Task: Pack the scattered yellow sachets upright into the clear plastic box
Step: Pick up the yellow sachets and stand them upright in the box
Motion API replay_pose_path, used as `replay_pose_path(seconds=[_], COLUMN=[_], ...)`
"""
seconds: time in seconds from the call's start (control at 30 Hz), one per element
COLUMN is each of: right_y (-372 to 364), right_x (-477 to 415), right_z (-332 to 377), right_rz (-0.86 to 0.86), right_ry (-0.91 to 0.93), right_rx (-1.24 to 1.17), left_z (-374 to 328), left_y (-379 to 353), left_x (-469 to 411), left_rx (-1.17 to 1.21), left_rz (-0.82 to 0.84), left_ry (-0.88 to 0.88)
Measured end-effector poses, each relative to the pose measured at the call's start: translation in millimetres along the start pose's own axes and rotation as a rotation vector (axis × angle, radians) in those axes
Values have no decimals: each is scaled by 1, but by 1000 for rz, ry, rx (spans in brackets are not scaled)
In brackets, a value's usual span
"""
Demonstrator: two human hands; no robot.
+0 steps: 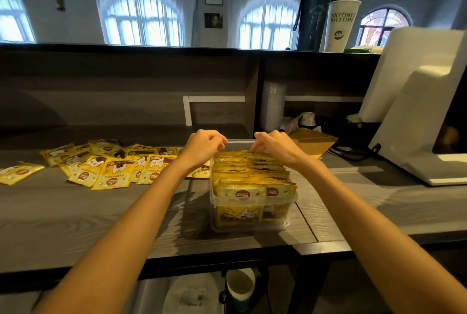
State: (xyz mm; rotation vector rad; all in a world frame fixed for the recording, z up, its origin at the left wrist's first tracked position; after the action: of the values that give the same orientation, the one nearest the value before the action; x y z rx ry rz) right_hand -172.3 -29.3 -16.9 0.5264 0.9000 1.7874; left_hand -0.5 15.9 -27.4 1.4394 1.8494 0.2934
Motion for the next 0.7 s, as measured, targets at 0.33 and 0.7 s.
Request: replay_pose_path(seconds=[0.33,0.7], right_y=[-48,-180], right_x=[21,12], right_z=[116,135], right_rz=[-351,112], right_ry=[281,190], right_rx=[167,240], left_z=[10,125], left_y=[79,108], left_x=[36,97], left_rx=[-259,-513], left_rz=[-403,-134], left_ry=[81,517])
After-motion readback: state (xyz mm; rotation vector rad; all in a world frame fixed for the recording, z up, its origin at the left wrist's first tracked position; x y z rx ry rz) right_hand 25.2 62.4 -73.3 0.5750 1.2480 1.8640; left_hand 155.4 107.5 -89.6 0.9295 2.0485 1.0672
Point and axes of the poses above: each hand's wrist, its own x-axis away from the middle knuckle, its own y-axis out of the back of the hand, z = x × y, the point moved 2 cm from there along -x, towards the middle knuckle, and after that the axes turned 8 degrees about -y, right-handed, at the moved point
